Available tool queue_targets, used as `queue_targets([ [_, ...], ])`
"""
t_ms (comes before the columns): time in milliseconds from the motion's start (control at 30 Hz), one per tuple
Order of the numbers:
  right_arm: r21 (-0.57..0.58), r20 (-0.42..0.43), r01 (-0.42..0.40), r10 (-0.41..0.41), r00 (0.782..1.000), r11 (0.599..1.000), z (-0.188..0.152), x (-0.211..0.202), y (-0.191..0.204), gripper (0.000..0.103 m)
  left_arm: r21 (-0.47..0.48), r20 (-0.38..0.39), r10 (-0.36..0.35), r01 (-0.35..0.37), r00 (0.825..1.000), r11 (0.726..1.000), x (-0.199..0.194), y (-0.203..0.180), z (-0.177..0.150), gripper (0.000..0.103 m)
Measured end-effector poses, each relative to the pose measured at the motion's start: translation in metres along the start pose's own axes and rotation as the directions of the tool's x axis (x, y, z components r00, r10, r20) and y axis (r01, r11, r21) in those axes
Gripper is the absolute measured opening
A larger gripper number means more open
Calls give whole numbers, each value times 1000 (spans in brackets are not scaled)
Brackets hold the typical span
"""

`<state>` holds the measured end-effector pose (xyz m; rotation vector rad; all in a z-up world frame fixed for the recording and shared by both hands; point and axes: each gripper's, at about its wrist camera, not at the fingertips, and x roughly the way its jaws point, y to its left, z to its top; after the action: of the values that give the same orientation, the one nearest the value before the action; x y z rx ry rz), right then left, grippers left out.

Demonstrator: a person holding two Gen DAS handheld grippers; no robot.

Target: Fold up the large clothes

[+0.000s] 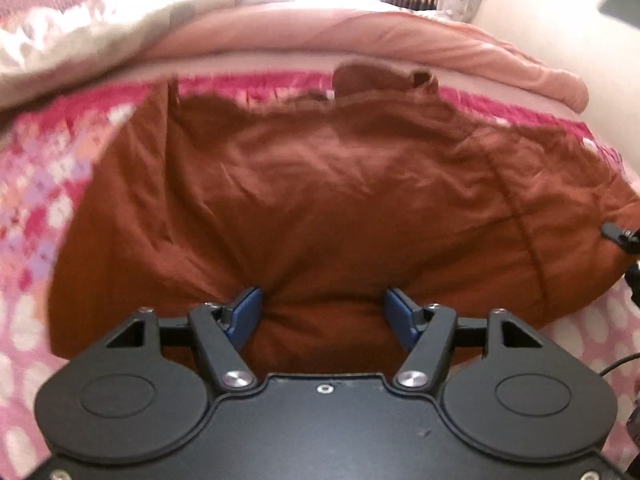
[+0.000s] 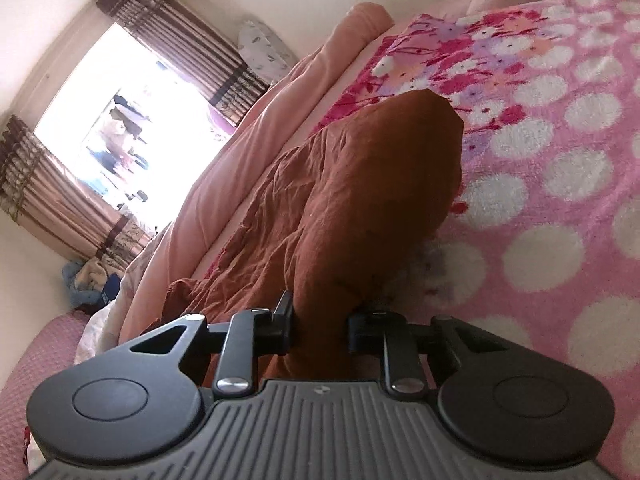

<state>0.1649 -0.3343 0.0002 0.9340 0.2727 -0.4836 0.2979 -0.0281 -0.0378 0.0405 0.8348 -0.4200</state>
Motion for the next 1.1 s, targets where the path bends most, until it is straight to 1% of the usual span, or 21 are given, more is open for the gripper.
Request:
queue_targets([
  [100,-44,20,8,-8,1000,999,0,-3,11,27,0,16,8,-8,1000,1000,6,-2,-4,67],
  [167,-82,45,-1,5,999,997,-2,-9,19,26,5,19,7,-7,1000,1000,4,-3,-5,66],
  [233,-166,77,-11,24,997,986,0,-14,37,24,-15,19,-13,13,1000,1000,2,3,-6,66],
  [300,-264,109,-21,52,993,964,-2,-20,59,24,-31,17,-28,28,999,999,-2,7,-8,66],
  [333,-340,124,-22,68,990,940,-6,-23,74,24,-30,15,-29,30,999,999,-3,7,-7,66],
  [400,-451,140,-33,107,984,892,-16,-29,99,23,-27,7,-25,25,1000,999,-4,5,-5,66],
  [433,-525,139,-44,137,981,850,-25,-33,113,23,-23,2,-21,21,1000,999,-3,4,-4,66],
  [500,-638,123,-80,203,971,766,-43,-40,134,23,-24,-3,-22,22,1000,999,-3,3,-2,66],
  [567,-723,60,-149,276,959,675,-59,-45,148,23,-33,-11,-33,33,999,999,-2,6,1,66],
  [667,-824,-17,-217,360,933,524,-83,-54,158,23,-39,-20,-38,37,999,999,-7,8,2,66],
  [700,-843,-46,-238,377,925,483,-89,-56,159,23,-44,-15,-34,33,999,999,-12,8,4,66],
  [733,-853,-70,-255,384,921,456,-92,-57,161,23,-44,-3,-28,28,1000,999,-21,8,5,66],
  [767,-865,-105,-276,387,916,418,-95,-58,162,23,-44,13,-15,16,1000,999,-29,10,6,66],
  [800,-874,-132,-293,390,911,388,-98,-60,163,23,-50,34,16,-15,999,999,-37,15,6,66],
  [833,-880,-157,-311,398,904,358,-100,-61,162,23,-55,49,68,-65,997,996,-42,21,6,66],
  [900,-882,-207,-347,401,892,317,-101,-62,160,23,-94,67,181,-175,981,980,-48,42,2,65],
  [933,-883,-224,-359,400,889,303,-101,-63,159,23,-132,56,218,-209,974,969,-48,59,-1,64],
  [1000,-886,-251,-373,391,885,274,-101,-61,156,23,-219,25,272,-260,962,940,-43,88,-9,72],
  [1033,-887,-268,-381,383,884,259,-104,-59,155,23,-233,4,246,-239,969,943,-36,98,-13,74],
  [1067,-887,-279,-388,379,882,251,-105,-58,154,23,-257,-27,205,-205,978,944,-24,105,-16,76],
  [1100,-884,-293,-398,374,880,244,-107,-56,155,23,-296,-30,192,-192,981,936,-13,109,-21,78],
])
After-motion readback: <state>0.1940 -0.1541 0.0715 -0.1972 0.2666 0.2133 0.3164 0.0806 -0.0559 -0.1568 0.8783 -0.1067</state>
